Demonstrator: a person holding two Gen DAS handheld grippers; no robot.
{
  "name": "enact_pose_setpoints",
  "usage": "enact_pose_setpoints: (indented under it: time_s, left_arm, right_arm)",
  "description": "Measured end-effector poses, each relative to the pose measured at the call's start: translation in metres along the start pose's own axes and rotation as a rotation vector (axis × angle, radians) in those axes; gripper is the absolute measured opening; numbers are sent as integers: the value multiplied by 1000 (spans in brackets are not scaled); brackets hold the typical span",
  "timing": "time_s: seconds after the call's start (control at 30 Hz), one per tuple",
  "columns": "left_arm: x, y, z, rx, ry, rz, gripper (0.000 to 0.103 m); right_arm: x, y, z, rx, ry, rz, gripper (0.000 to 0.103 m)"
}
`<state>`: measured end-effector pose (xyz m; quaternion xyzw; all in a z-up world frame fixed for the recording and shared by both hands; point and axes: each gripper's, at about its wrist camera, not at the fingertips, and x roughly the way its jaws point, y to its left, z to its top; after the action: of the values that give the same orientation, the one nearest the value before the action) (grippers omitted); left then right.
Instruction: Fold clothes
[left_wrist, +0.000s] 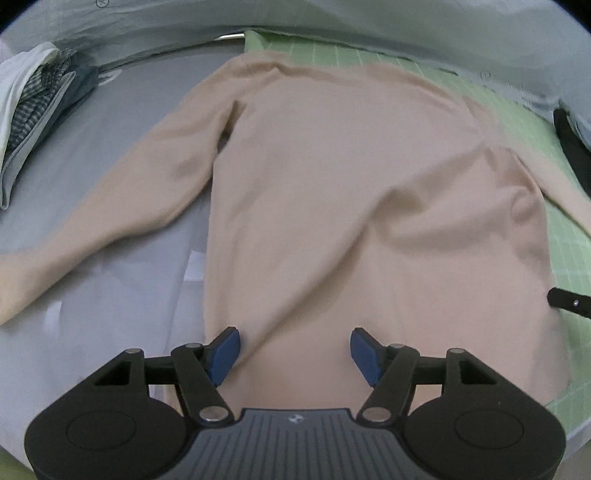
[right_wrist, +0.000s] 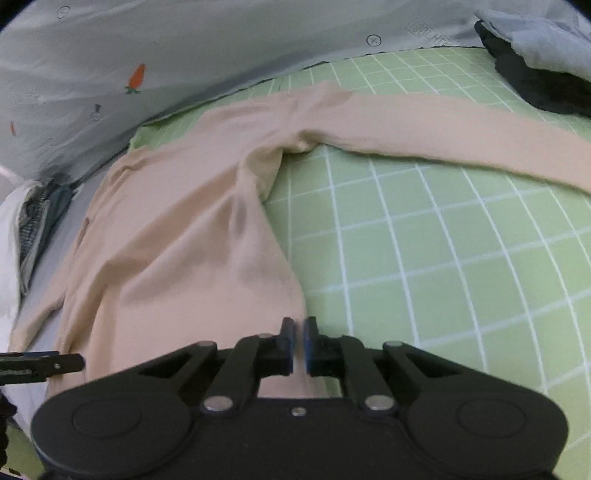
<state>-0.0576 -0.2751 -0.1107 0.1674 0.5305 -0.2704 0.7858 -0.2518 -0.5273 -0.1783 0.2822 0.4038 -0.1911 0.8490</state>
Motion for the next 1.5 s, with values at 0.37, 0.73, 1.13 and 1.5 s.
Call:
enact_pose_setpoints:
  time_s: [0.37, 0.73, 1.13, 1.5]
  left_arm:
    - [-7, -1, -39, -24, 40, 36, 80]
    - [-24, 20, -49, -131, 32, 65, 83]
    - [-38, 119, -25, -377, -81, 216, 83]
    - [-13, 188, 6, -287, -104, 356, 83]
  right_arm:
    - [-35, 5, -40, -86, 48, -55, 5]
    - [-29, 23, -28, -204, 18, -185, 66]
    - [8, 79, 15, -356, -58, -137, 101]
    - [56, 117, 19, -419, -16, -196, 102]
